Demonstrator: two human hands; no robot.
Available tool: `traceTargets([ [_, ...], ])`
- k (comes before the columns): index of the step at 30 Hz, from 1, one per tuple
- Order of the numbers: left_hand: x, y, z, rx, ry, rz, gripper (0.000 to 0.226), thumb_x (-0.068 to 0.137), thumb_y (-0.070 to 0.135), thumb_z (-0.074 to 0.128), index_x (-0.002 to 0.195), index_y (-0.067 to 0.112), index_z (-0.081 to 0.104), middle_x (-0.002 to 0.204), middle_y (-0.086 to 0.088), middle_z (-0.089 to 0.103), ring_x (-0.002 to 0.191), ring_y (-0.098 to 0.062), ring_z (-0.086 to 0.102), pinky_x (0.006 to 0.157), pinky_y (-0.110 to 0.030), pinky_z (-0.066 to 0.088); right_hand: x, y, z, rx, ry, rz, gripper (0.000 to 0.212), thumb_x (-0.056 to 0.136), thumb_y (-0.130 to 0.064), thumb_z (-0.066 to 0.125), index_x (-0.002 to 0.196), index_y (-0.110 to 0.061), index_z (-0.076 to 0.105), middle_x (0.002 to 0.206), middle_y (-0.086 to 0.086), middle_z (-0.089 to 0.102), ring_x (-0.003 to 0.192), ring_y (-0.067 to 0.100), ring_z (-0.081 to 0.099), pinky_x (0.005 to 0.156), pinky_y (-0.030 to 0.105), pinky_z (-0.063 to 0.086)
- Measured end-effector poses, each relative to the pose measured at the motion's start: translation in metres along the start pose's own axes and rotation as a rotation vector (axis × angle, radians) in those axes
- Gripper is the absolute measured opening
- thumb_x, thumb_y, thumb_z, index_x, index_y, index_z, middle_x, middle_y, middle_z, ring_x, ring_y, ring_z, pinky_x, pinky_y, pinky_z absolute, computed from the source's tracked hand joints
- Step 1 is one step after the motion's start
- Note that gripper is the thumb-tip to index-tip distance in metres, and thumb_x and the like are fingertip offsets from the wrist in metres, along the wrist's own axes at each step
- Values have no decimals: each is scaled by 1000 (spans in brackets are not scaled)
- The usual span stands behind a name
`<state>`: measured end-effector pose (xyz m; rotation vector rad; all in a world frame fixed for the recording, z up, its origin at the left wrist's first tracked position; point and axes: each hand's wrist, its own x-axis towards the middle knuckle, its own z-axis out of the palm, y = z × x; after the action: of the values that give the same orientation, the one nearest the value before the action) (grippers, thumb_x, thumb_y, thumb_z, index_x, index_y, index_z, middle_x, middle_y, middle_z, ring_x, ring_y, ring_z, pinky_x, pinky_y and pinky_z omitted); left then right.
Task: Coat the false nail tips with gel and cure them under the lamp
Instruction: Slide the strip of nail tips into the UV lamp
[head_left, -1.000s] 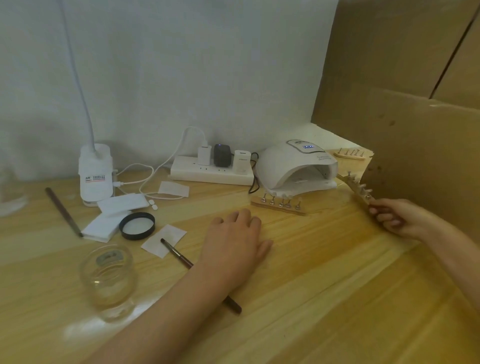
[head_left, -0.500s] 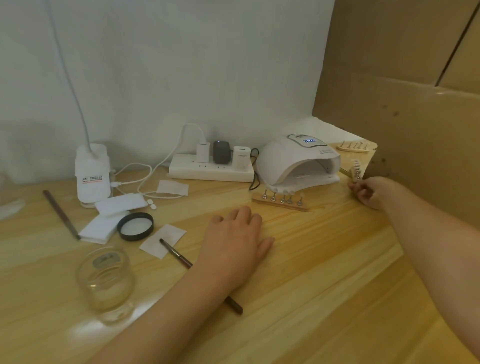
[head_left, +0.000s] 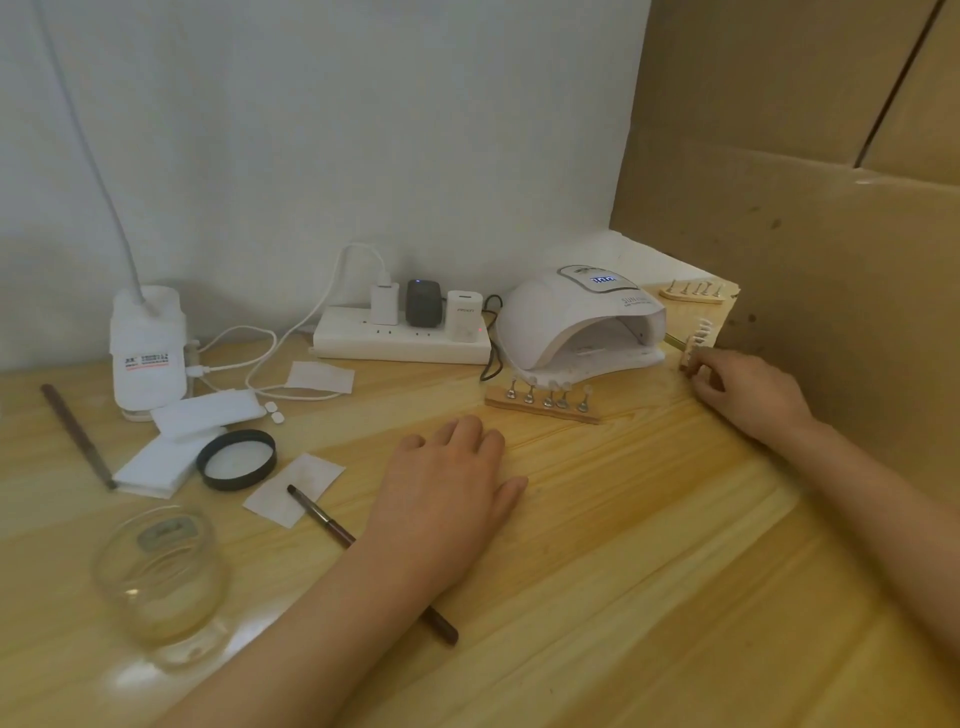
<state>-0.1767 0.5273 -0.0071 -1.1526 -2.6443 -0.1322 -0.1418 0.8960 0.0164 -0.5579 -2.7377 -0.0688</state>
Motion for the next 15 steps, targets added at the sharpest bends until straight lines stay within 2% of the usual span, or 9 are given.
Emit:
traceTargets([
  [2, 0, 0, 1, 2, 1, -2, 55, 101, 55, 17, 143, 25, 35, 145, 4, 38, 130, -15, 42, 103, -33, 38, 6, 2, 5, -90, 14, -34, 16, 98, -22, 50, 105, -27, 63, 100, 0, 68, 82, 26, 62, 56, 30, 35],
  [5, 1, 0, 2, 1, 1, -5, 55, 101, 56, 17, 143, 25, 35, 145, 4, 38, 131, -15, 42, 102, -34, 38, 20, 4, 11, -162, 23, 37, 28, 100, -23, 43, 116, -29, 65, 109, 6, 71, 89, 31, 65, 61, 32, 36],
  [7, 2, -1, 2, -4, 5, -5, 55, 100, 56, 17, 142, 26, 35, 145, 5, 38, 131, -15, 42, 102, -33, 38, 33, 2, 14, -234, -57, 124, 35, 102, -27, 39, 133, -27, 57, 104, 10, 68, 85, 31, 61, 61, 32, 35],
  [9, 2, -1, 3, -3, 9, -4, 55, 100, 56, 16, 142, 26, 35, 145, 5, 38, 131, -15, 42, 102, -33, 38, 44, -2, 15, -265, -127, 193, 45, 101, -26, 41, 146, -21, 39, 94, 10, 63, 79, 29, 56, 58, 33, 34],
  [11, 1, -1, 3, -2, 14, -3, 55, 100, 57, 16, 141, 27, 35, 145, 6, 38, 131, -14, 42, 102, -32, 37, 47, -2, 15, -280, -146, 208, 42, 101, -27, 43, 141, -15, 40, 101, 11, 64, 80, 29, 54, 59, 33, 35],
  [13, 1, -1, 3, -4, 18, -4, 55, 100, 57, 16, 141, 27, 36, 144, 6, 39, 130, -14, 43, 100, -32, 37, 40, -1, 12, -241, -133, 182, 34, 100, -28, 47, 130, -13, 48, 113, 14, 66, 92, 32, 59, 67, 36, 41],
  [15, 1, -1, 3, -3, 20, -2, 55, 100, 56, 16, 140, 26, 36, 142, 6, 39, 129, -14, 43, 99, -31, 37, 27, -2, 6, -60, -82, 115, 28, 97, -26, 55, 123, -15, 57, 106, 8, 67, 95, 30, 62, 70, 36, 45],
])
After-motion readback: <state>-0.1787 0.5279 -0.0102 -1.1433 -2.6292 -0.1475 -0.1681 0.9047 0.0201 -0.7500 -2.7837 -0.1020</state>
